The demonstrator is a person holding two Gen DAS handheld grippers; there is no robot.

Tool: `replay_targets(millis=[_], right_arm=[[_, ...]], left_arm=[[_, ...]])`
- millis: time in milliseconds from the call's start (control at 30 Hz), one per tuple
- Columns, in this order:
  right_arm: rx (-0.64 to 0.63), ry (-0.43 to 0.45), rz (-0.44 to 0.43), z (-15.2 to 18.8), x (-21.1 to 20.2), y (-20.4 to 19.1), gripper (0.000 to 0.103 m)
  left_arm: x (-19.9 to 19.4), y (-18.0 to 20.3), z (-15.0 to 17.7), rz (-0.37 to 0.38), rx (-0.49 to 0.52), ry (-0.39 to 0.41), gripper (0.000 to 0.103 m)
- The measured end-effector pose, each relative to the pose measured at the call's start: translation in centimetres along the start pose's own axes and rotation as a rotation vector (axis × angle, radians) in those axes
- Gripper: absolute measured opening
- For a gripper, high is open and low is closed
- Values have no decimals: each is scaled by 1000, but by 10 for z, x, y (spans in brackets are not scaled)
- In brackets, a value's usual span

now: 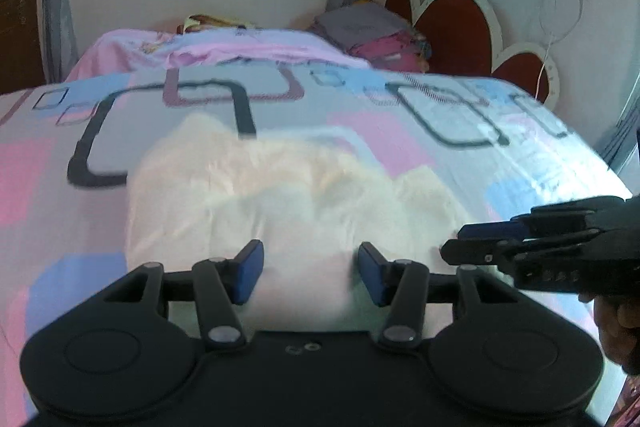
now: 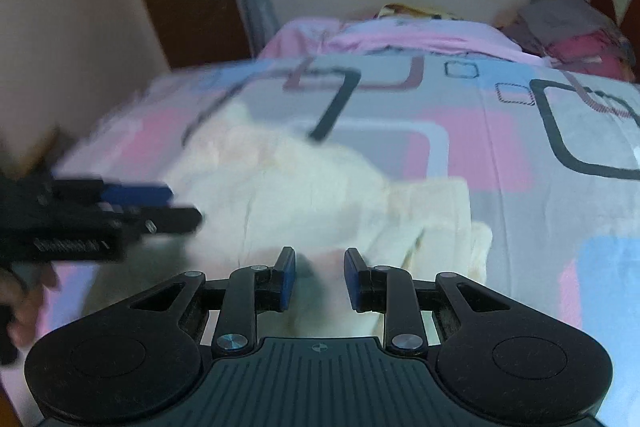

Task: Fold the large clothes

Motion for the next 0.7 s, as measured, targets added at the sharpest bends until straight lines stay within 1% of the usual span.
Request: replay_targets(millis=[100,200,233,300,433,500,633,700], right_arm=[[14,-14,-3,11,12,4,27],[29,-26,4,11,9,7,27],[22,-11,14,8,-2,6,27],[11,31,-21,3,-25,2,27],[-11,57,-103,11,-65,-12,27],[-16,39,-125,22,-74,-18,27],[-33,-45,-112,54,-64,-22,27],[-27,-50,-116,65,-60,-21,27]], left_arm=[[8,2,13,-22,31,-14,50],[9,2,12,-31,20,-21,50],[1,4,8,-31,11,-14,50],[-20,8,6,-8,-13,21,50],[-59,19,22,-8,-20,36,50],[-71,22,33,-19,-25,30,50],[-77,15,55,-46,-65,7,50],[-78,13,60,-62,-71,6,51]])
Point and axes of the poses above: each gripper's, at about its wrist camera, not at the fingertips, and x roughly the way its jaws point, y to its right, z to its underside, the point moved 7 cm from there along x, roughly the way its jaws point, and after that the axes turned 11 degrees about y, right-handed, at the moved point
